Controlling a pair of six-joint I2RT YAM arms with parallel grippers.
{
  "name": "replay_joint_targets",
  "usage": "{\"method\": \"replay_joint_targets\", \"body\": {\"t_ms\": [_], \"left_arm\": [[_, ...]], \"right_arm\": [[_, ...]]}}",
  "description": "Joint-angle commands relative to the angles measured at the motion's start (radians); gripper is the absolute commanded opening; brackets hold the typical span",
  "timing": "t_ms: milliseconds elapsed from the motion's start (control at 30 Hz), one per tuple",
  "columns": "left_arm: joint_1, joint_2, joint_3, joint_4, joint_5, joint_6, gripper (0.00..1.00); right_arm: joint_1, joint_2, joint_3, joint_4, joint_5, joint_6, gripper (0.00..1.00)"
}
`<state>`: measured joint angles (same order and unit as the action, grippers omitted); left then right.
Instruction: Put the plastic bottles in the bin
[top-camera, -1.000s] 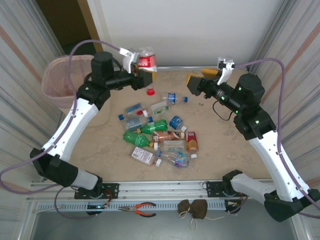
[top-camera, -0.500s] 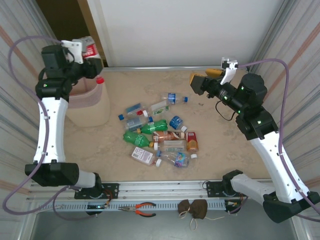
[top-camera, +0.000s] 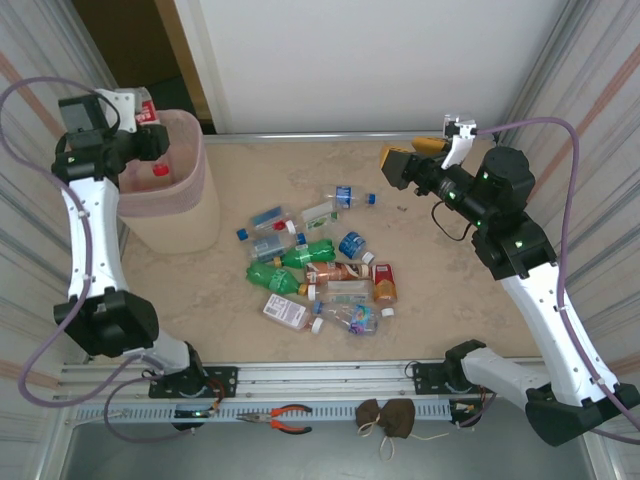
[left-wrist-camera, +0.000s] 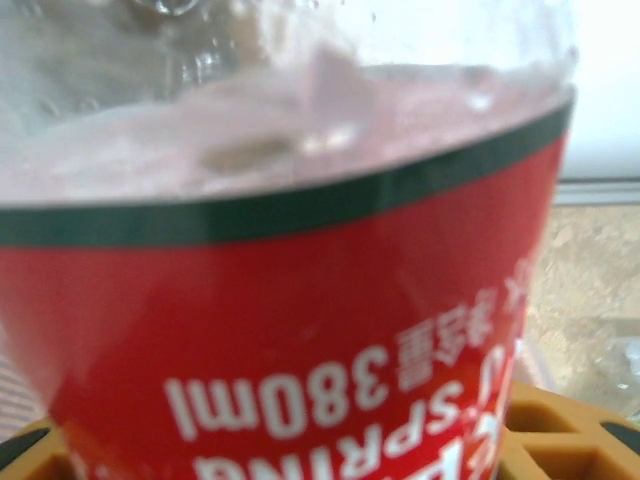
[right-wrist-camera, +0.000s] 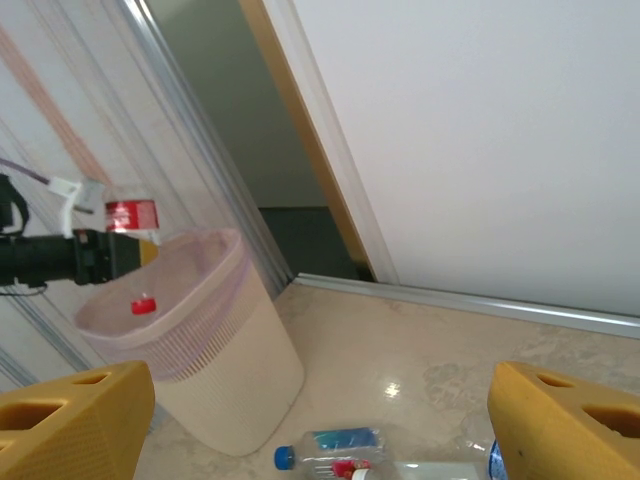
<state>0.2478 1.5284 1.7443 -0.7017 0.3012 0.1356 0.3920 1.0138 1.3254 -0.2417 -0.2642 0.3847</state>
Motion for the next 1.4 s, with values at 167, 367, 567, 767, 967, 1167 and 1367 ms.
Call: {"method": "replay_joint_targets", "body": {"t_ms": [167,367,567,767,967,1167,1367], "left_arm": [[0.002,0.096,-0.125,-0.073,-0.054,0.077,0.53],[0.002,0.194,-0.154,-0.121,-0.048,0.086,0.55],[-0.002,0.319,-0.097,-0.228,-0.061,0.103,0.59],[-0.004,0.398,-0.054,-0.277,-0.056,0.098,0.65],[-0.004,0.380,-0.030,-0.277,-0.026,0.089,0.74],[-0.004,0.339,-0.007,-0.278,-0.010,0.086,0.78],[-0.004,0.307,0.049,-0.287,-0.002,0.081,0.79]], "right_arm": [[-0.008,0.008,-0.002,-0.003,-0.015,0.010,0.86],[-0.016,0.023,0.000,-0.002,-0.021,0.010,0.86],[-0.020,0.033,0.002,0.004,-0.025,0.012,0.86],[-0.025,0.039,0.002,-0.003,-0.027,0.016,0.86],[-0.026,0.044,0.016,-0.042,-0.007,0.015,0.86],[-0.029,0.042,0.018,-0.083,0.010,0.013,0.86],[-0.030,0.061,0.020,-0.158,0.037,0.006,0.86]]}}
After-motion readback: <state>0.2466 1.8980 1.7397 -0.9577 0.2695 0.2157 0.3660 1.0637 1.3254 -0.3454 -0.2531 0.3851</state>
